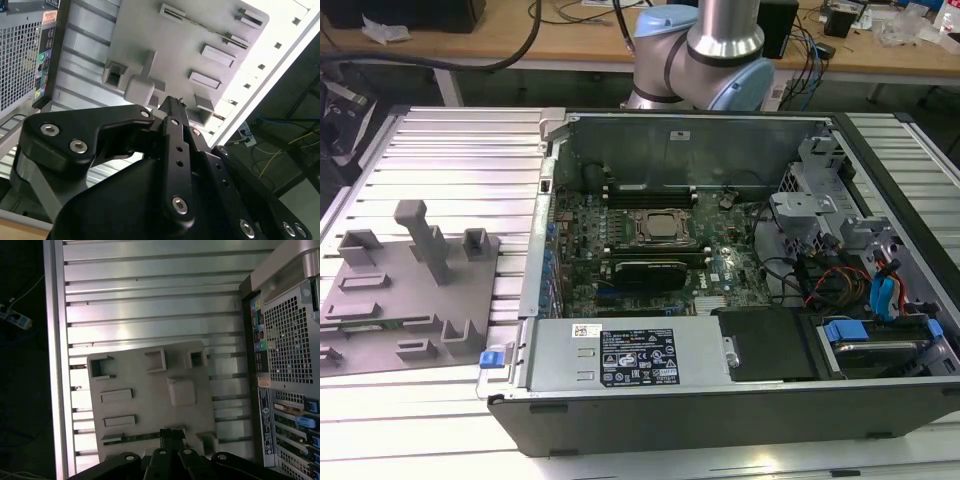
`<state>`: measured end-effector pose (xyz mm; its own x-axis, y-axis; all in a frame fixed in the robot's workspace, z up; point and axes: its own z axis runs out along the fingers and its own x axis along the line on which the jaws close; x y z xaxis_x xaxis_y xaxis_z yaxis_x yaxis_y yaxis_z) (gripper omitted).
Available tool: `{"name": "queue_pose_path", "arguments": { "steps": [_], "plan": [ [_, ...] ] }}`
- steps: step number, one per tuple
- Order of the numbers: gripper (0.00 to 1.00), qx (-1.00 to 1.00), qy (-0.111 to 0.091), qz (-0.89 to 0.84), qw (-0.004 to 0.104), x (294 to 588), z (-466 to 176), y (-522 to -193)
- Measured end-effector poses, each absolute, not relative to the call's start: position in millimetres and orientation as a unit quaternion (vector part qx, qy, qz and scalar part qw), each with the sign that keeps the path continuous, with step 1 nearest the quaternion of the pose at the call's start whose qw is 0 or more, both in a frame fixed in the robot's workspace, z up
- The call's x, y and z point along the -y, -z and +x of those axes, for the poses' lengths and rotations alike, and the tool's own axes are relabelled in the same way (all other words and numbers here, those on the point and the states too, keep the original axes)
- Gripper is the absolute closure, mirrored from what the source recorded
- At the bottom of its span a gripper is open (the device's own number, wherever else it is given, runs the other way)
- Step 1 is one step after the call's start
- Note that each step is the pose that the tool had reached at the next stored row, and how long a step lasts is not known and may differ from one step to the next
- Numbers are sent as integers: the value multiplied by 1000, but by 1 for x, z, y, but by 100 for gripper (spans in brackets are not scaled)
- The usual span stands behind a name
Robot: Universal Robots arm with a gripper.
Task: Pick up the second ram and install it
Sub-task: 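Reach for the second ram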
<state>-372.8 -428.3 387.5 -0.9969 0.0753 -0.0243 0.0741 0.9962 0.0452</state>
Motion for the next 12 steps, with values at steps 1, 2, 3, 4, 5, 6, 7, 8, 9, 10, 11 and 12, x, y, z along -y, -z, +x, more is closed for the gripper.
{"name": "queue_pose_path", "arguments": {
  "steps": [1,2,3,4,5,6,7,8,9,10,11,12],
  "plan": [
    [89,-999,-22,37,13,432,-373,-387],
    [89,-999,-22,37,13,434,-373,-387],
    [89,-999,-22,37,13,435,-373,-387],
    [89,-999,-22,37,13,437,-373,-387],
    [89,-999,-22,37,13,438,-373,-387],
    [89,-999,-22,37,13,440,-373,-387],
    [89,-999,-22,37,13,441,-373,-387],
    [89,-999,-22,37,13,442,-374,-387],
    [89,-999,-22,37,13,445,-374,-386],
    [89,-999,-22,37,13,447,-374,-386],
    [89,-999,-22,37,13,451,-375,-386],
    [89,-999,-22,37,13,454,-375,-386]
  ]
}}
